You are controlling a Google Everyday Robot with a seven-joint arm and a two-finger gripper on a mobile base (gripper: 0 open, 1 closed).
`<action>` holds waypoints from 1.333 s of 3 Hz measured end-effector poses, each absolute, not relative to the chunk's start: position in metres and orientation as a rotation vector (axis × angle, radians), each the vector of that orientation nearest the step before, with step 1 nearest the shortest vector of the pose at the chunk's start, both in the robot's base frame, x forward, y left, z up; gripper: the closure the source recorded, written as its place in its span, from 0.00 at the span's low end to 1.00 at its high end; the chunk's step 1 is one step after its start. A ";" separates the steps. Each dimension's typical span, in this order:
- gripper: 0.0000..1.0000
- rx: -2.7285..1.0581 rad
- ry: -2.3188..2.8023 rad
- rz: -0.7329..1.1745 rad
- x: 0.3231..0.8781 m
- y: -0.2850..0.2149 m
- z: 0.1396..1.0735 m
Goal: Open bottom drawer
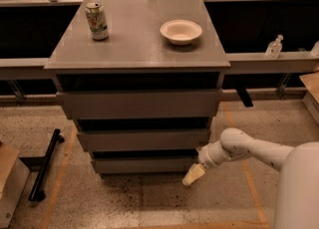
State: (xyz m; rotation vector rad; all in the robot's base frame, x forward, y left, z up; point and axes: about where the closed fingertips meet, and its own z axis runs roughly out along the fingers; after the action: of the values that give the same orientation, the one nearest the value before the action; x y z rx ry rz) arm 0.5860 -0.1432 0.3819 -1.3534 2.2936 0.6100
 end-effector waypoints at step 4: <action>0.00 -1.290 2.283 0.787 0.630 -0.121 0.303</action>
Offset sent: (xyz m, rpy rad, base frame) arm 0.0336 0.0070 -0.0640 0.0836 0.0637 -0.0303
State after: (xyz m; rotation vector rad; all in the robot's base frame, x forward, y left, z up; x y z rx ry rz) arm 0.6296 -0.1208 0.3031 -1.2896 2.2833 0.7869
